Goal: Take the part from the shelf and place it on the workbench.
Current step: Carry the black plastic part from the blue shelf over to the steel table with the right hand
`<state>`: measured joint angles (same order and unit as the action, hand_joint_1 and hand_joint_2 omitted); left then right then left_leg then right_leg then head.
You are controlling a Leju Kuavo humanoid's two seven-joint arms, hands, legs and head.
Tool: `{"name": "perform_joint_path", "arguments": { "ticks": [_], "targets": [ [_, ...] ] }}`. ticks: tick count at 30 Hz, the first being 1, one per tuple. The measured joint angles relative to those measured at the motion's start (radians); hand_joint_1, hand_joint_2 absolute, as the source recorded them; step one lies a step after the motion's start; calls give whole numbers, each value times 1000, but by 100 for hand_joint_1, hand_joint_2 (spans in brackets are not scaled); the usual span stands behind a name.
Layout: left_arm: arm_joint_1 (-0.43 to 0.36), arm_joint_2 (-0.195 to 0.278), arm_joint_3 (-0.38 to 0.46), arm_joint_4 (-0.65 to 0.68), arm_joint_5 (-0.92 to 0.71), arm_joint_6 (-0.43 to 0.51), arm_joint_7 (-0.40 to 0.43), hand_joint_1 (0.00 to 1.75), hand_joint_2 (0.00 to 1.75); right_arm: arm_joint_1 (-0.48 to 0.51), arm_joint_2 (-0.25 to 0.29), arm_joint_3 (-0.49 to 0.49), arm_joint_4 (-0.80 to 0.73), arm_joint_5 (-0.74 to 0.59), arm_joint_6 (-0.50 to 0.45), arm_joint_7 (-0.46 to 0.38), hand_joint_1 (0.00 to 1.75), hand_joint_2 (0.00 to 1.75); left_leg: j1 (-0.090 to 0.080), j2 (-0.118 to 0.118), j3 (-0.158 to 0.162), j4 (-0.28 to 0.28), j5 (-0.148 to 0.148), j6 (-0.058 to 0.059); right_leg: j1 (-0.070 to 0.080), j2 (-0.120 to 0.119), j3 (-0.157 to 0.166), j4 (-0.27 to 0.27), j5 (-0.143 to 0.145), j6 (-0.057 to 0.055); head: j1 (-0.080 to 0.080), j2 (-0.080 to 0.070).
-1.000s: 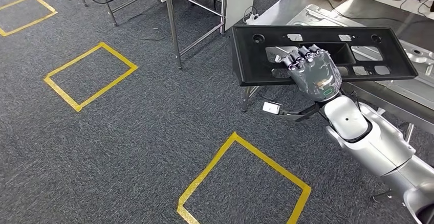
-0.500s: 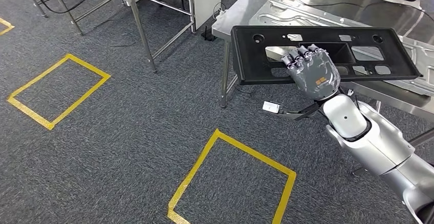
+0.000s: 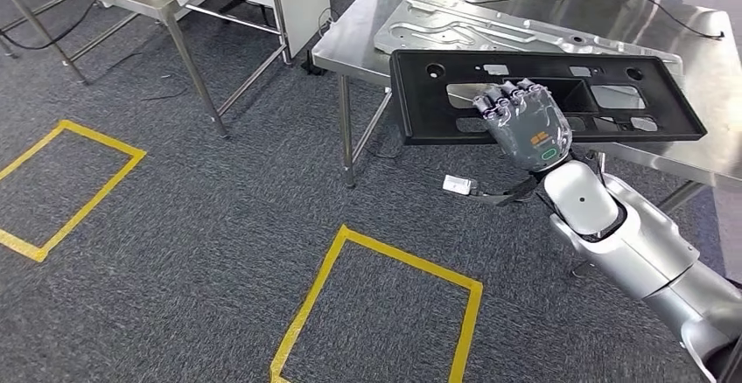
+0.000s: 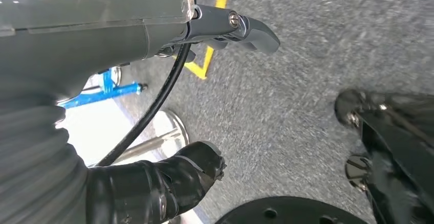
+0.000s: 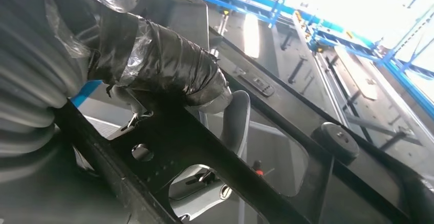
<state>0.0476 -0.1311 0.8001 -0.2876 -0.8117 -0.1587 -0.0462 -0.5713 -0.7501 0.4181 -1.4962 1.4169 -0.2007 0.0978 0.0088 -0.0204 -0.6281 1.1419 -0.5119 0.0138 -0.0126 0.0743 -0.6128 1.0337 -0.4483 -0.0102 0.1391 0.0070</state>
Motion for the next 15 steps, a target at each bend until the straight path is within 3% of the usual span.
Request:
{"name": "perform_joint_path", "arguments": {
  "ticks": [2, 4, 6, 8, 10, 11, 12, 15],
  "targets": [
    [-3, 2, 5, 0, -8, -4, 0, 0, 175, -17, 28, 20, 5, 2, 12, -5, 175, 175, -2, -30, 36, -85, 29, 10, -4, 25, -5, 0, 4, 9, 0, 0],
    [-10, 2, 9, 0, -17, -8, -1, 0, 175, -39, 63, 47, 12, 3, 29, -8, 175, 175, -2, -30, 54, -126, 38, 21, -8, 51, -11, -4, 10, 26, 0, 0],
    [-16, 2, 9, 0, -21, -10, -3, 0, 175, -54, 81, 65, 18, 4, 37, -8, 175, 175, 3, -7, 63, -145, 48, 33, -5, 20, -24, 18, -7, 36, 2, 0],
    [-14, 2, 9, 0, -23, -10, -4, 0, 175, -72, 97, 78, 24, 4, 38, -6, 175, 175, 4, 15, 67, -156, 54, 39, -3, -40, -70, 115, -62, 42, 3, 0],
    [-12, 3, 10, 0, -24, -10, -4, 0, 175, -82, 116, 95, 32, 4, 39, -6, 175, 175, 2, 38, 67, -155, 52, 39, -8, -65, -127, 233, -109, 49, 3, 0],
    [-12, 3, 10, 0, -25, -10, -5, 0, 175, -84, 124, 104, 36, 4, 41, -6, 175, 175, 2, 50, 68, -154, 50, 38, -10, -69, -138, 256, -109, 52, 3, 0],
    [-13, 3, 10, 0, -26, -10, -5, 0, 175, -86, 130, 113, 40, 5, 42, -5, 175, 175, 2, 60, 68, -152, 47, 37, -12, -74, -130, 243, -92, 54, 3, 0],
    [-15, 2, 11, 0, -28, -10, -7, 0, 175, -100, 143, 130, 49, 7, 47, -3, 175, 175, 0, 87, 71, -143, 35, 26, -9, -113, -29, 55, -7, 49, 4, 0]
  ]
}}
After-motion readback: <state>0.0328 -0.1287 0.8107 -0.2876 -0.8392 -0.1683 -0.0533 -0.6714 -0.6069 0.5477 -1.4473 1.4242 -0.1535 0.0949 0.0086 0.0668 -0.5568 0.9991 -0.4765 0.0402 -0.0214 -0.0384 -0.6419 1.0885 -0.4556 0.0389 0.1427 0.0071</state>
